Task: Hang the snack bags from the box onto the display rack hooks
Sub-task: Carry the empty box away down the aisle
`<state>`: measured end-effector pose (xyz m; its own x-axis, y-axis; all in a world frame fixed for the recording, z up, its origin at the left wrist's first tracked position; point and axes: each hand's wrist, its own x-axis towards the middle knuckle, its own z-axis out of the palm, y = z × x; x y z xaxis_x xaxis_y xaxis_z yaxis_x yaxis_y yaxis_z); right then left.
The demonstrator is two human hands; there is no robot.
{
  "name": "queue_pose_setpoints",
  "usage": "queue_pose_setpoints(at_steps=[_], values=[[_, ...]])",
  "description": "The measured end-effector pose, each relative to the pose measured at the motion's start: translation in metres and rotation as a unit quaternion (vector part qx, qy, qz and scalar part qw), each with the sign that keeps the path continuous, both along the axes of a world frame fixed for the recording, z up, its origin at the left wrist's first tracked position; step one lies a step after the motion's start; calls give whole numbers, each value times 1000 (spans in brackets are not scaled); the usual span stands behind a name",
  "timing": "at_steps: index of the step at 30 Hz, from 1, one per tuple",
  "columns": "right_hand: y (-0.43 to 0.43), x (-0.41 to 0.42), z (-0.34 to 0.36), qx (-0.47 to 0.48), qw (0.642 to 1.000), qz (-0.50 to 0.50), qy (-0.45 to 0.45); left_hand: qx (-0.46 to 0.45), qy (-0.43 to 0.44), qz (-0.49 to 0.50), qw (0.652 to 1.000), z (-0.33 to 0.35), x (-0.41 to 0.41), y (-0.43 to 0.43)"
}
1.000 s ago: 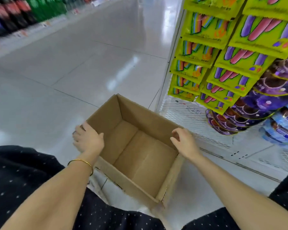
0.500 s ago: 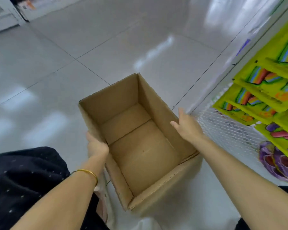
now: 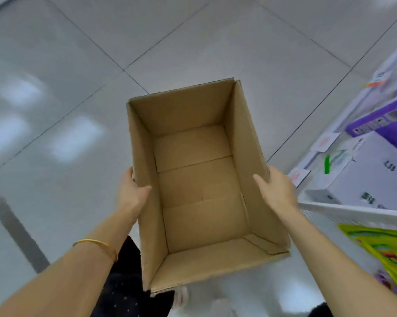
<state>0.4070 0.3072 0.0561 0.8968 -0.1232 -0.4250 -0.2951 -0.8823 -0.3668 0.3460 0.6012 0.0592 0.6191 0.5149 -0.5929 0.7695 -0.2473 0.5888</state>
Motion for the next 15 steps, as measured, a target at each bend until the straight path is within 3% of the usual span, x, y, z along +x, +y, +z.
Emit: queue_pose_setpoints(at_steps=[8, 15], values=[[90, 69, 247, -6, 1000, -23, -12, -91, -48, -26, 994, 246, 69, 93], [86, 140, 377, 0, 994, -100, -35, -99, -81, -91, 988, 373, 182, 80]])
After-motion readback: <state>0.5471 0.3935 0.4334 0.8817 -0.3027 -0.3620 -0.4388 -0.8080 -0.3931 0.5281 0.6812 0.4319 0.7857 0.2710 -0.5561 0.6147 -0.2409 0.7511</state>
